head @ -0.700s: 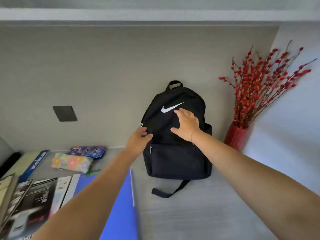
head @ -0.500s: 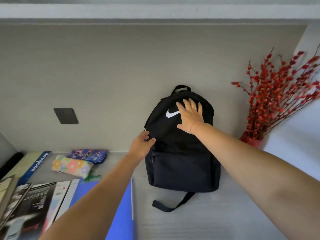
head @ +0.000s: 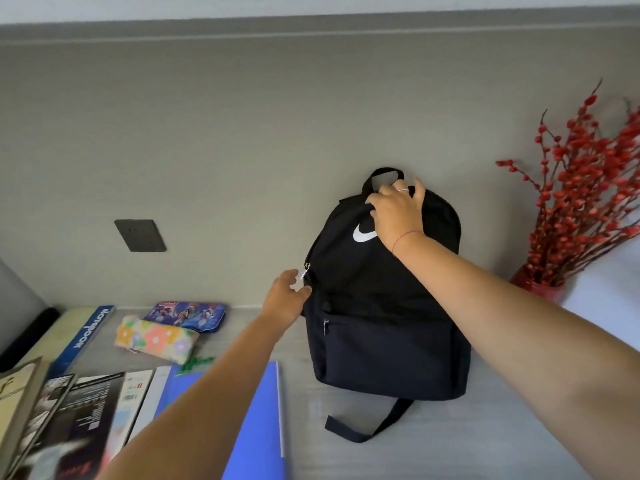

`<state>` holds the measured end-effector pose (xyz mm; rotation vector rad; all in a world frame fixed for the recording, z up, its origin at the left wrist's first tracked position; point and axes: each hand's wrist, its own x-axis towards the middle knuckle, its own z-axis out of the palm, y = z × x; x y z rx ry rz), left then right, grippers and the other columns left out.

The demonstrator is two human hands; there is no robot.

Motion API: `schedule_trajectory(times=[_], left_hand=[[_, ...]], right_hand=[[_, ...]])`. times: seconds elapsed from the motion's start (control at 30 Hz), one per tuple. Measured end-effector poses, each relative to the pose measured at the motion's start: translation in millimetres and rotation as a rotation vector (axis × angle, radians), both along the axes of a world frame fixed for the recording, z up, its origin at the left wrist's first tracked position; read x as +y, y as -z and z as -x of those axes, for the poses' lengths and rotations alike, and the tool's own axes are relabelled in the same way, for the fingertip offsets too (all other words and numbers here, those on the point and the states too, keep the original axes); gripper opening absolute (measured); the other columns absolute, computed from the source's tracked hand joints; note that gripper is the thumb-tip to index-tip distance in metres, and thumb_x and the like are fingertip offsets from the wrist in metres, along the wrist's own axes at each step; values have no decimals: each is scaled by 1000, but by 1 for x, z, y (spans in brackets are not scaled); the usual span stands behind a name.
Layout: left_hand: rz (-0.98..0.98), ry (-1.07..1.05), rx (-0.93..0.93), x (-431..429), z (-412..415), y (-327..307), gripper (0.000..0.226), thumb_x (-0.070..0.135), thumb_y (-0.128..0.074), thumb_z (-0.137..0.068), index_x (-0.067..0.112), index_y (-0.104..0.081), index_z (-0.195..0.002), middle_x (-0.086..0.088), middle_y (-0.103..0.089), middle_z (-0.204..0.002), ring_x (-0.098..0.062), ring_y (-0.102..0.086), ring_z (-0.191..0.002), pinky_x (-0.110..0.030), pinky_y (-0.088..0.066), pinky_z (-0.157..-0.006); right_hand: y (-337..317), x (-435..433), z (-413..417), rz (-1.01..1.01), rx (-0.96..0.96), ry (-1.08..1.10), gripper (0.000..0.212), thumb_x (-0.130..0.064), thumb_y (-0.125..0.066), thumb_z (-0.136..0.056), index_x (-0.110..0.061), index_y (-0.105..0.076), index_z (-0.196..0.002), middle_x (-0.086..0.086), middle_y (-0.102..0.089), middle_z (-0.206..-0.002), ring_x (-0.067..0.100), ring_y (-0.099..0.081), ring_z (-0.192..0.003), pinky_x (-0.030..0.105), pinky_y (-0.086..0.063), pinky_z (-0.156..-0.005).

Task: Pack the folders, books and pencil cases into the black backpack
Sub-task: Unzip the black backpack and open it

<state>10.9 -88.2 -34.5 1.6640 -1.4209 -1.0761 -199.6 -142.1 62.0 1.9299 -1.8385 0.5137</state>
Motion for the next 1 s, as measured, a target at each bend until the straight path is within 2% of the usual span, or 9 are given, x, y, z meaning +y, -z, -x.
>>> schedule_trajectory(times=[0.23,0.3,0.4,0.5,0.6,0.7,0.77,0.87,1.0], left_hand=[[33,36,10,26,-16,-3,70,24,-64,-87,20,-27,-147,-3,-38,-145,-22,-41,-129,-31,-38,-99],[98,58,35,38,-18,-10,70,32,-65,-86,20,-29,-146,0,-41,-142,-21,-42,-128,-29,-39,-95],[210,119,53,56,-22,-26,48,37,-62,-87,21,-50,-130,5,-58,-120,-13,-55,-105,-23,-42,-83],[222,171,76,75,-26,-32,7,30,-64,-87,23,-62,-88,4,-66,-82,-14,-61,-76,-19,-46,-62],[126,221,110,94,-34,-23,13,20,-69,-84,8,-62,-83,-12,-63,-73,-24,-59,-66,-27,-50,-60],[63,226,169,107,-43,-13,25,23,-69,-84,2,-65,-97,-20,-70,-98,-29,-66,-90,-42,-53,-88],[55,244,192,111,-50,-12,27,33,-67,-84,6,-65,-85,-15,-66,-82,-23,-60,-79,-37,-51,-78],[2,292,171,114,-54,-20,38,53,-53,-87,20,-62,-71,-1,-60,-69,-14,-56,-69,-27,-45,-72],[-67,217,169,114,-57,-24,45,61,-35,-91,27,-65,-88,4,-69,-94,-9,-64,-90,-25,-50,-75]], right_hand=[[-18,72,2,59,-133,-175,17,-15,-59,-87,-24,-71,-97,-3,-64,-96,24,-47,-113,43,-3,-114],[-31,93,0,76,-148,-196,17,-15,-59,-87,-24,-71,-96,-4,-64,-95,23,-47,-112,43,-3,-114],[-53,120,-5,125,-159,-223,18,-15,-60,-86,-25,-71,-96,-4,-65,-95,22,-48,-111,41,-1,-113],[-58,141,-13,94,-193,-198,21,-13,-57,-87,-27,-70,-97,-5,-63,-99,21,-47,-113,40,3,-113],[-30,168,-32,-41,-186,-162,32,-11,-54,-85,-29,-66,-108,-8,-59,-116,19,-42,-121,42,2,-115],[15,206,-68,37,-139,-238,46,-12,-62,-74,-22,-61,-118,-1,-54,-127,23,-46,-121,44,-11,-116],[45,227,-93,134,-165,-373,46,-16,-65,-67,-20,-61,-112,0,-54,-119,24,-50,-109,38,-28,-105],[80,240,-122,-4,-61,-507,51,-34,-75,-63,-24,-60,-110,-4,-54,-103,19,-54,-89,29,-43,-79],[100,228,-139,-158,217,-437,54,-46,-80,-57,-31,-66,-107,-5,-57,-87,14,-56,-76,25,-50,-67]])
